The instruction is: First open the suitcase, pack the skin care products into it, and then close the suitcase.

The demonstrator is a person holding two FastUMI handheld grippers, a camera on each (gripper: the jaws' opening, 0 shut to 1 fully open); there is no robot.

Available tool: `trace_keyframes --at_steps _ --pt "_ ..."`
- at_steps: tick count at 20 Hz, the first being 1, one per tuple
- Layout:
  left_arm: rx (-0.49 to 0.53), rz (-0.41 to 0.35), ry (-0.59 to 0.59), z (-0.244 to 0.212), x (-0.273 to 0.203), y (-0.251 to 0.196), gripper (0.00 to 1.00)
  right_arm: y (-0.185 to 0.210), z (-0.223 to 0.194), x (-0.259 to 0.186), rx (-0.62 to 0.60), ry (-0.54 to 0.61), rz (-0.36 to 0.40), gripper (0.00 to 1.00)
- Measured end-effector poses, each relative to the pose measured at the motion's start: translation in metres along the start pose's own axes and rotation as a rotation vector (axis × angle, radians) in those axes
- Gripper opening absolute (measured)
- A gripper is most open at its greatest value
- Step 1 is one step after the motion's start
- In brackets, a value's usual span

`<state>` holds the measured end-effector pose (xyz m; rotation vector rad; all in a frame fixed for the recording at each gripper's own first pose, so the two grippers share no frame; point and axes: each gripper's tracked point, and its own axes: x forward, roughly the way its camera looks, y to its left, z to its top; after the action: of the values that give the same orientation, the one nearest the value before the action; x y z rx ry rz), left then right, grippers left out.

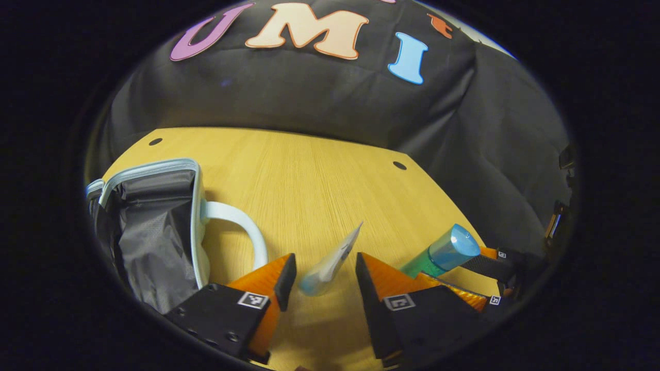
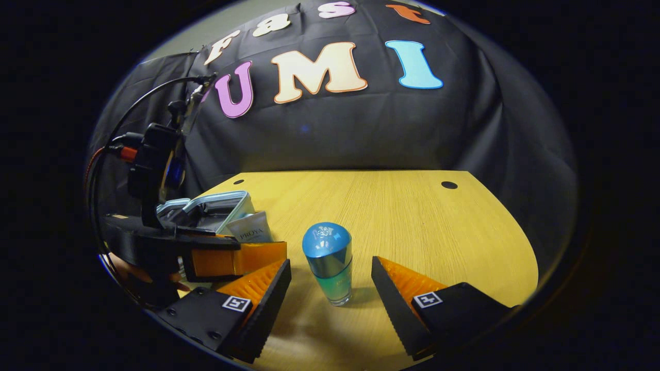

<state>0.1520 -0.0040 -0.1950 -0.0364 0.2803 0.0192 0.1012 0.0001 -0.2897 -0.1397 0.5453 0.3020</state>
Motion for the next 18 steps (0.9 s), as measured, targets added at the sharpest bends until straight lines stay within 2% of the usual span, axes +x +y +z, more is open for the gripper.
trace_keyframes --at_steps 1,2,3,5,6,7,8,10,12,14,17,18 --pt "0.006 0.009 0.009 -0.002 0.003 0.002 0.65 -0.001 0.000 0.002 -0.001 0.003 0.001 0.98" --pt "0.013 0.017 0.005 -0.001 0.002 0.004 0.37 -0.002 -0.002 0.002 -0.002 0.006 0.001 0.98" --pt "0.015 0.024 0.002 -0.001 0.004 0.004 0.41 -0.002 -0.003 0.004 -0.001 0.010 0.001 0.98" --pt "0.014 0.020 -0.008 0.001 0.005 0.003 0.33 -0.003 -0.007 0.008 -0.002 0.020 0.004 0.95" --pt "0.006 0.021 -0.004 0.000 0.005 0.004 0.28 -0.002 -0.009 0.010 -0.004 0.025 0.006 0.98" --pt "0.000 0.027 -0.004 0.001 0.003 0.006 0.27 -0.002 -0.010 0.012 -0.008 0.028 0.007 0.97" --pt "-0.005 0.028 -0.004 0.003 0.001 0.006 0.25 0.000 -0.011 0.016 -0.015 0.031 0.007 0.88" --pt "-0.034 0.017 -0.009 0.009 -0.007 0.006 0.23 0.003 -0.014 0.021 -0.034 0.037 0.006 0.81" --pt "-0.071 -0.007 -0.034 0.023 -0.019 0.003 0.23 0.001 -0.017 0.027 -0.059 0.042 -0.012 0.62" --pt "-0.101 -0.029 -0.063 0.039 -0.036 0.003 0.23 0.000 -0.017 0.028 -0.063 0.040 -0.026 0.50" --pt "-0.132 -0.028 -0.091 0.058 -0.063 0.014 0.23 -0.001 -0.017 0.029 -0.066 0.037 -0.051 0.48" --pt "-0.139 -0.014 -0.099 0.064 -0.073 0.023 0.23 0.000 -0.018 0.031 -0.074 0.037 -0.054 0.43"
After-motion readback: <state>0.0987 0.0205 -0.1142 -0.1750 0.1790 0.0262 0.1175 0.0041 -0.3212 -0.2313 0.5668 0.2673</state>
